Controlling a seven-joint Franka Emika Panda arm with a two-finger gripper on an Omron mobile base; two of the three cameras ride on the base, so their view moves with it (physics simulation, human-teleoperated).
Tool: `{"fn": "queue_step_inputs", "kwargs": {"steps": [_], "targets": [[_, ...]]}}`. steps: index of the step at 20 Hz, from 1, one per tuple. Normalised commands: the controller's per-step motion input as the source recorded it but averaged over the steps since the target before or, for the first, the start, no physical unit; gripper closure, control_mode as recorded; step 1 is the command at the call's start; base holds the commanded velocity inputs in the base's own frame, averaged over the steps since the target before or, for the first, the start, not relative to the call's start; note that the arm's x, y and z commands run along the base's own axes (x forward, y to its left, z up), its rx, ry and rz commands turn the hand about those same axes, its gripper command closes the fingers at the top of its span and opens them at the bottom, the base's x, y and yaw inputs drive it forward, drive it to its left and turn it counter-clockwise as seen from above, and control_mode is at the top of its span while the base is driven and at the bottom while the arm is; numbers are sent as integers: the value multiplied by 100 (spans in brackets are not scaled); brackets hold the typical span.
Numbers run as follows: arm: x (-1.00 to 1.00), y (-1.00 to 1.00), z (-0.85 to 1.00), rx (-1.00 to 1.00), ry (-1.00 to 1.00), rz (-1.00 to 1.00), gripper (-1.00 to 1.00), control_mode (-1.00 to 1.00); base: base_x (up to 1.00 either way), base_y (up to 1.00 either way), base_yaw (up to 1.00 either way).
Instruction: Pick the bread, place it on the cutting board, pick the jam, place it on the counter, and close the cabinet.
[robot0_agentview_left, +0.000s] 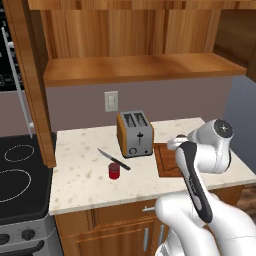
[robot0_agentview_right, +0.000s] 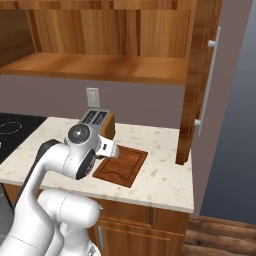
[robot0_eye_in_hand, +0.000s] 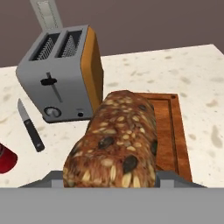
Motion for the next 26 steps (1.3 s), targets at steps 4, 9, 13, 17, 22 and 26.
{"fn": "queue_step_inputs", "kwargs": {"steps": [4, 9, 13, 17, 22, 26], "targets": [[20, -1, -21, 0, -2, 0, 100, -100, 0, 0, 0], [19, -1, -22, 0, -2, 0, 100, -100, 0, 0, 0], [16, -5, -22, 0, -2, 0, 100, -100, 0, 0, 0], [11, -9, -20, 0, 0, 0, 100, -100, 0, 0, 0], [9, -9, -22, 0, 0, 0, 100, -100, 0, 0, 0], [4, -6, -27, 0, 0, 0, 100, -100, 0, 0, 0]]}}
